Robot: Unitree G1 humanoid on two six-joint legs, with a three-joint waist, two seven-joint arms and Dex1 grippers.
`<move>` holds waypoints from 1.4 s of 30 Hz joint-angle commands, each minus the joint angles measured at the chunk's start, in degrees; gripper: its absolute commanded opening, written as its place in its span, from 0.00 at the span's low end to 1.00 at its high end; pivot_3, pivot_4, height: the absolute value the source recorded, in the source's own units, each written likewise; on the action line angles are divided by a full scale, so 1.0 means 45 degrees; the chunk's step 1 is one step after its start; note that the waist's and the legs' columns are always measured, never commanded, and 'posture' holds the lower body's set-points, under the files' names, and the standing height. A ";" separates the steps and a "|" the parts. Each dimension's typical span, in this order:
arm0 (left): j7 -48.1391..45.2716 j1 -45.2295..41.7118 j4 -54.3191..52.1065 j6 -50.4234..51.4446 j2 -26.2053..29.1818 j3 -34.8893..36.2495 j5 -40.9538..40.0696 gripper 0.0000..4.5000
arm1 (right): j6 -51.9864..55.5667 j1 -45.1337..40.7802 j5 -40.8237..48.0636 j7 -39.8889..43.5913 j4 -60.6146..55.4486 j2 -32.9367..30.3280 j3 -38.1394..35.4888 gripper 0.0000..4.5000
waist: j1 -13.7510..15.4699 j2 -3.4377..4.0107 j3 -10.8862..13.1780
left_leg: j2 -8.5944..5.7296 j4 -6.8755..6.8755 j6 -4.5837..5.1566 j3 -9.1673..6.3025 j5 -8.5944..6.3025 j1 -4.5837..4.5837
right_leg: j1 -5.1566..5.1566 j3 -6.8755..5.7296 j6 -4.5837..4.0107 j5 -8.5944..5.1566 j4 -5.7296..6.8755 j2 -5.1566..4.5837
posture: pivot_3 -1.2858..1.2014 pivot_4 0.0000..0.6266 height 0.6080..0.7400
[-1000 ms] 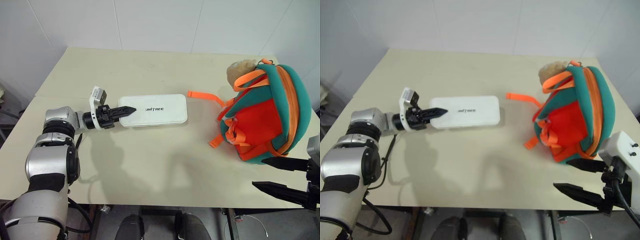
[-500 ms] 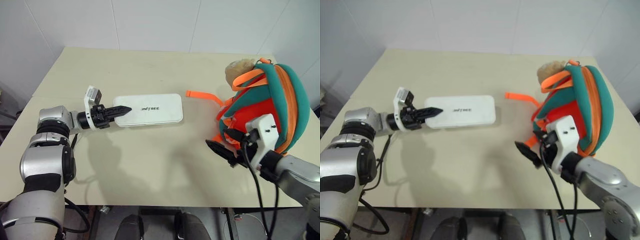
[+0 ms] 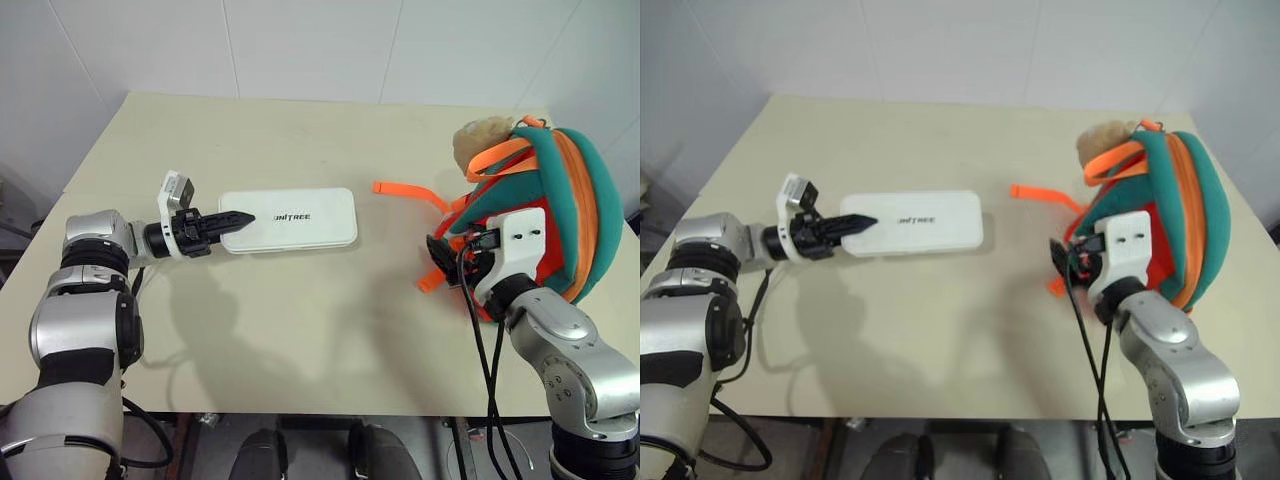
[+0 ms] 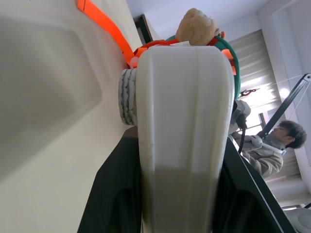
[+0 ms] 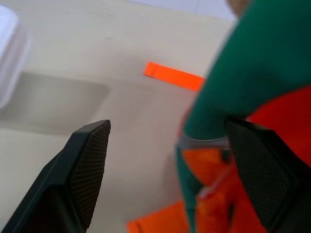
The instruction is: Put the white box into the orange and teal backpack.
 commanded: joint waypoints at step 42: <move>-0.0488 0.0094 -0.1007 0.0745 0.0384 0.0094 -0.0413 0.29 | -0.6549 -0.5970 -0.3348 -0.1696 0.9363 0.3116 -0.0079 0.99 | -0.0414 0.0022 0.0013 | 0.0008 -0.0061 -0.0049 0.0010 0.0034 0.0029 | -0.0011 0.0010 -0.0002 -0.0001 0.0020 0.0003 | 0.52 0.24 1.00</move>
